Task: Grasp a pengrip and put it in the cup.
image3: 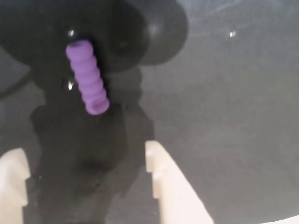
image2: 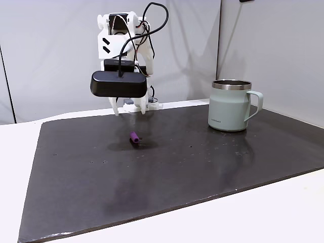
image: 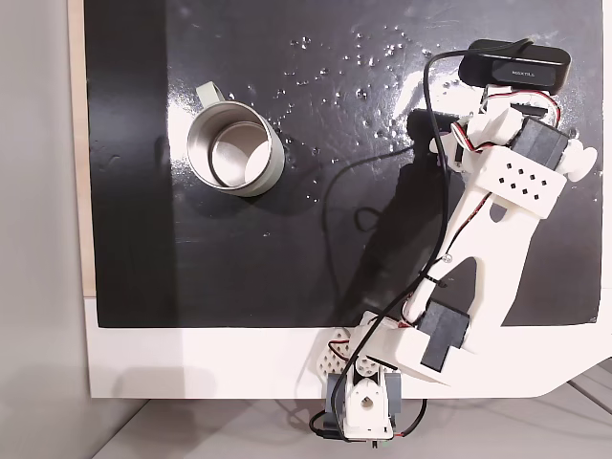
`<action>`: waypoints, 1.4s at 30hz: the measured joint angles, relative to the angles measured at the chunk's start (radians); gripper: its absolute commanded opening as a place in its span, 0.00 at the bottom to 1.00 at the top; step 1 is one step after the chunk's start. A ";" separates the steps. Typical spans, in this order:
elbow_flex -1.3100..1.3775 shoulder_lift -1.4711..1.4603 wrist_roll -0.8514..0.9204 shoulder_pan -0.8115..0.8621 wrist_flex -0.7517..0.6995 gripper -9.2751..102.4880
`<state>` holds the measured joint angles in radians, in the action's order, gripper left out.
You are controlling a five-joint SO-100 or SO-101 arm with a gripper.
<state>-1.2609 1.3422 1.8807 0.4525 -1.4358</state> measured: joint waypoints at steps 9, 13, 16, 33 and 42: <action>0.000 -0.121 0.000 0.009 0.092 0.32; 0.028 -0.178 0.000 0.008 0.109 0.31; 0.060 -0.222 -0.002 0.009 0.115 0.31; 0.077 -0.285 -0.005 0.000 0.115 0.19; 0.066 -0.284 -0.021 -0.012 0.115 0.08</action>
<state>-1.1950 1.0584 1.8592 0.4403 -1.3208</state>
